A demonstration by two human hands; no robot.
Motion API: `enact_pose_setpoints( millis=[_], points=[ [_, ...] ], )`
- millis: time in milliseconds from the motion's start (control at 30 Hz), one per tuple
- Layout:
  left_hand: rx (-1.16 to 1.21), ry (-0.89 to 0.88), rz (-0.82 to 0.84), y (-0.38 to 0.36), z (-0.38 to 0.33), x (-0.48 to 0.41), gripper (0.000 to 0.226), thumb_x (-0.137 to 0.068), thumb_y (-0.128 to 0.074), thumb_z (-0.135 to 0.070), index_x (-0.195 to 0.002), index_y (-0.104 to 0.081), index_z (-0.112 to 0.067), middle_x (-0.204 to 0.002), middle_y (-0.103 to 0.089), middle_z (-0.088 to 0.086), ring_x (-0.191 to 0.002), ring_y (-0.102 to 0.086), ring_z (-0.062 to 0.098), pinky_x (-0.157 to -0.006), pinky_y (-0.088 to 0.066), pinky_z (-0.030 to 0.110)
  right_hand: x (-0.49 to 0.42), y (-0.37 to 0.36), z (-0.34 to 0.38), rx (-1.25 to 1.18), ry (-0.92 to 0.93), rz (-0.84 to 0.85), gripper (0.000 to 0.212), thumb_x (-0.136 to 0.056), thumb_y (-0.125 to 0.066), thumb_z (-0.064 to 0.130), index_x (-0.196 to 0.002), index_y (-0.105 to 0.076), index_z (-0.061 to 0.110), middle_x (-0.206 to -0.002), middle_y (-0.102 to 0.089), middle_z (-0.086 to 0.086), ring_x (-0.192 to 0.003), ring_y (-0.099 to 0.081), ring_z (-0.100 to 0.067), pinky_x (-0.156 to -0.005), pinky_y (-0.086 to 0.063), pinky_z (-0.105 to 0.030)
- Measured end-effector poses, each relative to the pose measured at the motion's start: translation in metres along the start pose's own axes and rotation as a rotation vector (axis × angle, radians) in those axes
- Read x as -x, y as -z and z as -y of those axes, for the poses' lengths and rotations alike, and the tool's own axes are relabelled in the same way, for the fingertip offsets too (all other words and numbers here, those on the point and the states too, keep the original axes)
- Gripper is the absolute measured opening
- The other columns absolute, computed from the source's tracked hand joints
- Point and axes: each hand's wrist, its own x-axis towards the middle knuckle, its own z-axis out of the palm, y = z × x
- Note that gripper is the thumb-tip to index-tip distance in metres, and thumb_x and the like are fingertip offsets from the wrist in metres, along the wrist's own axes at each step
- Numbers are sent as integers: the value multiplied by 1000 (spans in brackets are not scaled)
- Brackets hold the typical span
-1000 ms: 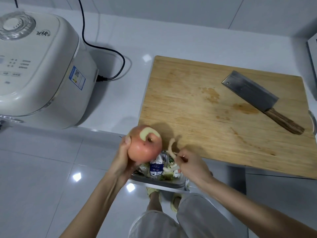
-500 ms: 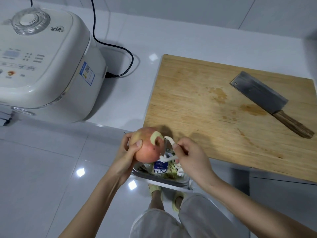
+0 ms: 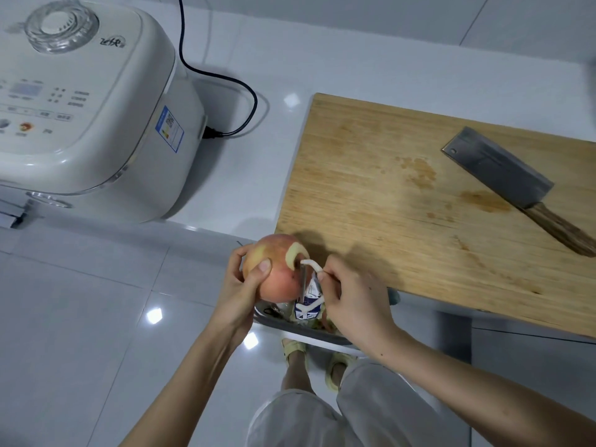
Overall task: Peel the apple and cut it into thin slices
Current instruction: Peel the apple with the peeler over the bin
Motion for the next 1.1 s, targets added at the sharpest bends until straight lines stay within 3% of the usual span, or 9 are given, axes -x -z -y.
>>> enact_pose_setpoints(
  millis=[200,333,567,667,800,933,1000,1067,1100],
  points=[
    [-51,-61,68,-2,-12,-4,90,-35,-87,-60,-110,-50,-24,-115,-59,14,-91,-66,21,-63,-54,27,-11,5,4,-104,-80,-33,19,-93,-49,23,-76,-50,16,-50,-42,6,-47,-40,-11,-52,-32,-29],
    [-10,-130,57,-11,-8,0,70,-48,-80,-37,-108,-46,-26,-114,-54,8,-86,-67,15,-60,-54,25,-13,4,7,-151,-146,-33,21,-94,-47,22,-75,-50,15,-50,-40,6,-45,-37,-9,-48,-26,-25],
    [33,-109,9,-17,-1,0,62,-51,-74,-41,-106,-47,-27,-119,-53,13,-93,-63,24,-63,-56,29,-8,3,5,-141,-142,-25,20,-95,-46,22,-77,-49,14,-51,-41,4,-46,-38,-10,-47,-29,-28],
    [44,-76,1,-18,0,-1,68,-49,-78,-44,-106,-48,-24,-119,-54,15,-89,-65,19,-63,-56,27,-7,6,2,-86,-84,-31,20,-94,-47,22,-76,-48,13,-50,-41,5,-48,-41,-13,-51,-32,-31],
    [78,-4,17,-14,0,-3,94,-28,-85,-65,-104,-50,-20,-106,-61,8,-78,-68,11,-57,-54,25,-7,7,-6,17,23,-36,18,-93,-48,19,-76,-47,15,-46,-37,7,-46,-41,-16,-53,-36,-32],
    [26,131,62,-4,-1,-7,103,-38,-79,-69,-122,-53,-14,-118,-64,16,-97,-67,26,-68,-57,36,-11,9,-19,128,187,-96,13,-85,-54,12,-72,-51,13,-49,-33,14,-42,-38,-13,-51,-40,-28],
    [27,239,90,-1,-7,-6,84,-61,-63,-68,-125,-55,-14,-117,-65,18,-98,-67,31,-70,-55,39,-15,11,-29,178,231,-93,12,-81,-55,9,-70,-52,13,-52,-42,11,-45,-45,-14,-57,-43,-30],
    [13,329,143,-1,-14,-7,57,-81,-47,-59,-115,-61,-15,-101,-72,13,-78,-71,20,-56,-56,29,-18,11,-36,254,282,-73,11,-73,-53,5,-68,-52,14,-51,-52,6,-47,-51,-19,-58,-42,-29],
    [-5,348,195,-4,-17,-6,50,-80,-50,-56,-108,-62,-16,-88,-74,7,-67,-70,14,-47,-52,23,-19,10,-38,290,306,-68,10,-69,-48,5,-67,-52,13,-51,-54,4,-47,-52,-21,-58,-42,-29]
  ],
)
